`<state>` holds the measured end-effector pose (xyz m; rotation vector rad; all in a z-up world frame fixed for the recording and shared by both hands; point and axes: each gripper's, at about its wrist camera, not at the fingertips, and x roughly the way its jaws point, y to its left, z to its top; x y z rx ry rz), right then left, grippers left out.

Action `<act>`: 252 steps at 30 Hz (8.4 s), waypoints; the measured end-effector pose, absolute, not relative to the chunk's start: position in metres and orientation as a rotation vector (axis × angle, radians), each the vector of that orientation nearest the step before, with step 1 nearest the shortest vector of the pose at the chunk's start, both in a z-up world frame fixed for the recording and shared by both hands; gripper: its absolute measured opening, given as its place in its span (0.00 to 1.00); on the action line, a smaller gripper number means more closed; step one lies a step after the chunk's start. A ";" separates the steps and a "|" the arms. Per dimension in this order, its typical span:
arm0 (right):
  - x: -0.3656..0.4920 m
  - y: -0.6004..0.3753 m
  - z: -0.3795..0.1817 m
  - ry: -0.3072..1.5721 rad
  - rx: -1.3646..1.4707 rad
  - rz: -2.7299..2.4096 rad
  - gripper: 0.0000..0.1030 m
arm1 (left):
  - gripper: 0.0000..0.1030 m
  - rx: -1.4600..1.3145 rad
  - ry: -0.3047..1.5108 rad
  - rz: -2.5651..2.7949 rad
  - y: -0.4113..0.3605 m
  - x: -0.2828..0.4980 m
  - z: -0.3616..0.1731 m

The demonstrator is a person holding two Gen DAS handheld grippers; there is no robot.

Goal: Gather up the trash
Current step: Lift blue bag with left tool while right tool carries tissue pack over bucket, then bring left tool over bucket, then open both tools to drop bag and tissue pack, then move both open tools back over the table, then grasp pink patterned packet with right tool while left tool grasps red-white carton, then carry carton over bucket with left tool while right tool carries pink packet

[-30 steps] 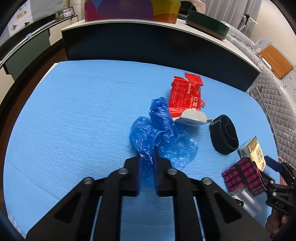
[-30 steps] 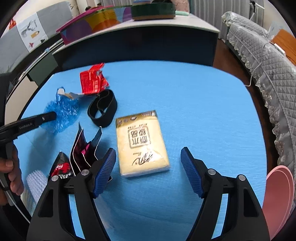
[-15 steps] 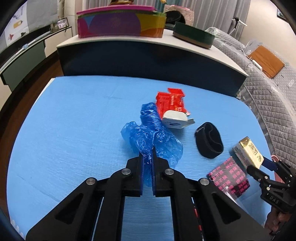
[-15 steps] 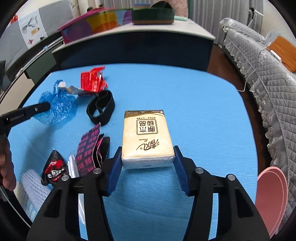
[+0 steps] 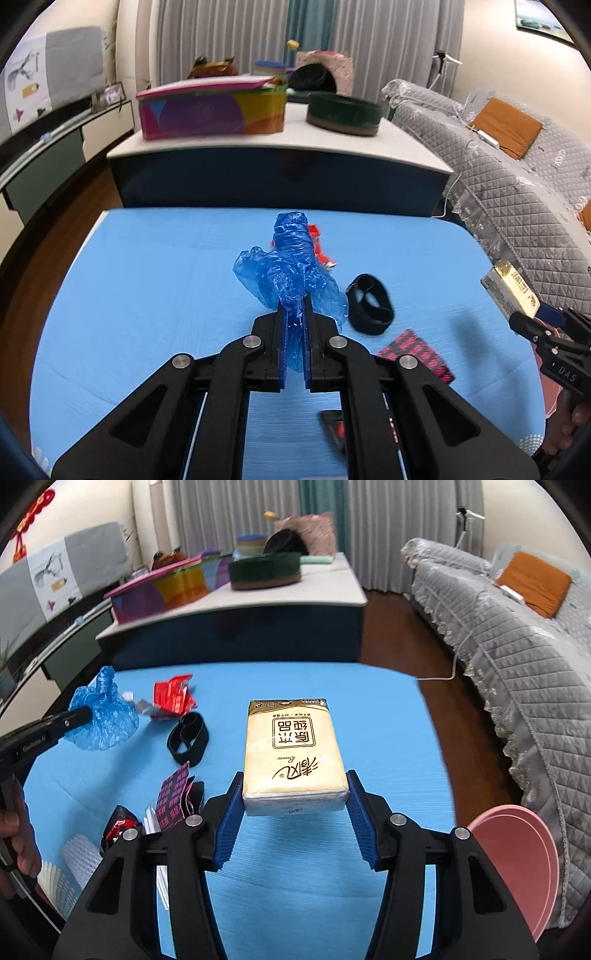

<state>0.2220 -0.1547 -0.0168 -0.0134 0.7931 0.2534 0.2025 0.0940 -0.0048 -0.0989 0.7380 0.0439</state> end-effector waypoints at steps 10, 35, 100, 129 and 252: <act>0.203 -0.190 0.002 0.743 0.014 0.188 0.52 | 0.06 -0.087 0.695 -0.009 0.066 0.193 0.012; 0.173 -0.259 0.022 0.680 0.045 0.045 0.52 | 0.06 -0.058 0.647 -0.144 -0.010 0.192 0.029; 0.110 -0.431 0.014 0.679 0.199 -0.213 0.52 | 0.06 0.158 0.702 -0.571 -0.252 0.169 -0.001; 0.133 -0.388 0.021 0.659 0.202 -0.139 0.58 | 0.26 0.084 0.687 -0.500 -0.193 0.179 0.017; 0.194 -0.148 0.000 0.679 0.029 0.295 0.12 | 0.22 -0.188 0.779 -0.004 0.081 0.207 0.013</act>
